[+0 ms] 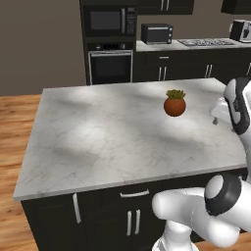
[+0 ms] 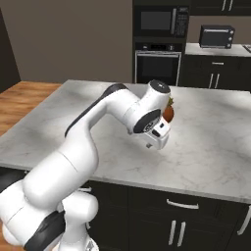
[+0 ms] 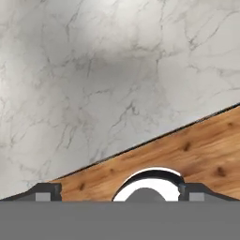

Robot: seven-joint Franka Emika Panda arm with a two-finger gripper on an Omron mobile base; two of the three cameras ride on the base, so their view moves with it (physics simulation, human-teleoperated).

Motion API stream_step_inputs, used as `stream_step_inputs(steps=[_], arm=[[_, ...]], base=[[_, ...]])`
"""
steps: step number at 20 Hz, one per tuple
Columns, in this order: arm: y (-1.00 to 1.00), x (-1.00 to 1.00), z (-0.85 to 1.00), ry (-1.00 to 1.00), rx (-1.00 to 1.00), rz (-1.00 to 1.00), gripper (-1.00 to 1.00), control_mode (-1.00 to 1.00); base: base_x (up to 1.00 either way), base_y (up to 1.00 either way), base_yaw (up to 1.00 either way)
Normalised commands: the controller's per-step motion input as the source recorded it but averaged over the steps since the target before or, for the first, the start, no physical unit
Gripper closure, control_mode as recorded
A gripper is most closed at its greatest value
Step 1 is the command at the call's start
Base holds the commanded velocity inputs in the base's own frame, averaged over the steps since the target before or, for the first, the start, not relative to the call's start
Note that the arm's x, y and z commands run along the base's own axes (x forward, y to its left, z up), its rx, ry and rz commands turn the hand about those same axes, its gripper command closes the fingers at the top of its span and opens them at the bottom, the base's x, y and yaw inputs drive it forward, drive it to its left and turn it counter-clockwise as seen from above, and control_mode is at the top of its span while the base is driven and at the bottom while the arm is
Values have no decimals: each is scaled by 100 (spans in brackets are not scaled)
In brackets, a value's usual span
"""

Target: Take the pizza cutter from the drawer on the right and place it on the dining counter for cutting.

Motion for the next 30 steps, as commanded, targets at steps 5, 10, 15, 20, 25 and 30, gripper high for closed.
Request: stream_step_inputs(steps=[5, 10, 15, 20, 25, 30], arm=[[-69, -44, -6, 1, 26, -30, -100, -100], [-54, -51, -39, 0, 12, -20, -100, -100], [-26, -42, -65, -3, 9, -26, -100, -100], [-19, -26, -50, -5, 4, -22, -100, -100], [-25, -3, -42, -6, 1, -15, -100, -100], [-31, 0, -56, -13, 3, -16, -100, -100]], base=[[0, 0, 0], [0, 0, 0], [0, 0, 0], [0, 0, 0], [0, 0, 0], [0, 0, 0]])
